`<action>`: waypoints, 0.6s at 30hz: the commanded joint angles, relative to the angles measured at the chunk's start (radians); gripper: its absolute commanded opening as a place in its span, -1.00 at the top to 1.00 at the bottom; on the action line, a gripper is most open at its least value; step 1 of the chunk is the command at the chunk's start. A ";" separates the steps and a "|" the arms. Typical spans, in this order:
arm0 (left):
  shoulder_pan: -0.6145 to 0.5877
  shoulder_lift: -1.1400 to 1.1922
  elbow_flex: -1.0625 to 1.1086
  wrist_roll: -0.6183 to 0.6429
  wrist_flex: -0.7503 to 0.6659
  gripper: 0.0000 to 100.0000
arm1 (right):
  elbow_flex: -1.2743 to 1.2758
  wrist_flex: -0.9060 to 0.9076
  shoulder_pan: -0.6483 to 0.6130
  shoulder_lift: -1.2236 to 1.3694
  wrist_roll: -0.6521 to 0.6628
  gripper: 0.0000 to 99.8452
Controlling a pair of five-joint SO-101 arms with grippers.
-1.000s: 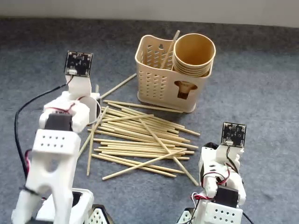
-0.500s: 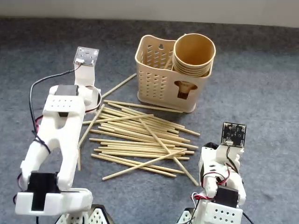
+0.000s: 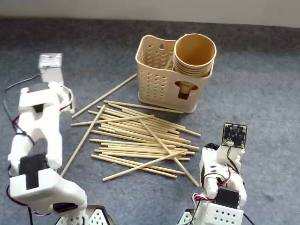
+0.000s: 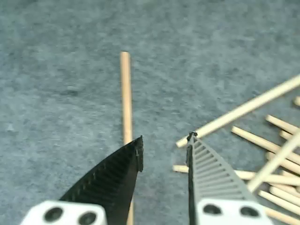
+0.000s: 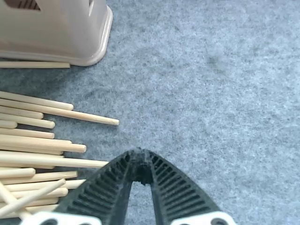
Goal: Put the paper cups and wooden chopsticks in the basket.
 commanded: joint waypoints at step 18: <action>-0.151 0.305 -0.222 -0.089 -0.081 0.68 | 0.114 -0.002 0.005 -0.012 0.009 0.99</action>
